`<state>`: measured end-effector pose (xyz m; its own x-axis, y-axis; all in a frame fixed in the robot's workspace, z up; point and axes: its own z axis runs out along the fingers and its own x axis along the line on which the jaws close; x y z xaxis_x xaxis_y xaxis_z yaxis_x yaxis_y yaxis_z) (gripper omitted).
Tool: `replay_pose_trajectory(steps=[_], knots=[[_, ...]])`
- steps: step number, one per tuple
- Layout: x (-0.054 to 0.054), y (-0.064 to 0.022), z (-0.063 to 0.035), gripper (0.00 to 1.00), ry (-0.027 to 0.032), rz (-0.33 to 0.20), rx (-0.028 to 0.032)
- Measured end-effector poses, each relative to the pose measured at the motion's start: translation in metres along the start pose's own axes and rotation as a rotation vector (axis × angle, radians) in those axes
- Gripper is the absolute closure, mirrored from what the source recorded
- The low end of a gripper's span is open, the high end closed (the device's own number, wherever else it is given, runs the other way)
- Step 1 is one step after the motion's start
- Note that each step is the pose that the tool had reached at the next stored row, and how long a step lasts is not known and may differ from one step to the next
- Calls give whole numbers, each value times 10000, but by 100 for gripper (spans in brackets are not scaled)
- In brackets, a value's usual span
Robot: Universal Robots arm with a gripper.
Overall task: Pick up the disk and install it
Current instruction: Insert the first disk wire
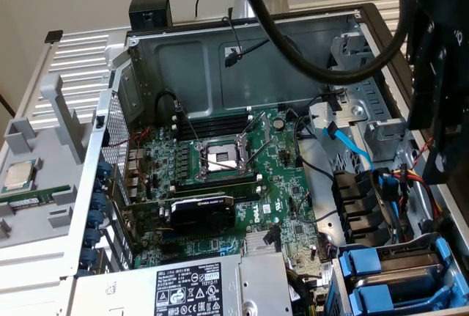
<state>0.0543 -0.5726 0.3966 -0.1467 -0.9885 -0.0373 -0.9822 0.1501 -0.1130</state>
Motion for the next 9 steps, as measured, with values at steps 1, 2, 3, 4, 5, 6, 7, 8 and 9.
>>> replay_pose_trajectory(steps=[1,2,3,4,5,6,7,8,9], knots=[[-12,4,18,43,3,6,1],[-22,8,37,43,6,16,1],[-27,9,49,43,16,28,-3],[-32,11,56,43,31,44,-12],[-35,13,63,43,40,58,-14],[-41,15,70,43,54,69,-14],[-46,16,77,43,69,80,-15],[-51,17,82,43,83,90,-16],[-54,19,87,43,96,99,-15]])
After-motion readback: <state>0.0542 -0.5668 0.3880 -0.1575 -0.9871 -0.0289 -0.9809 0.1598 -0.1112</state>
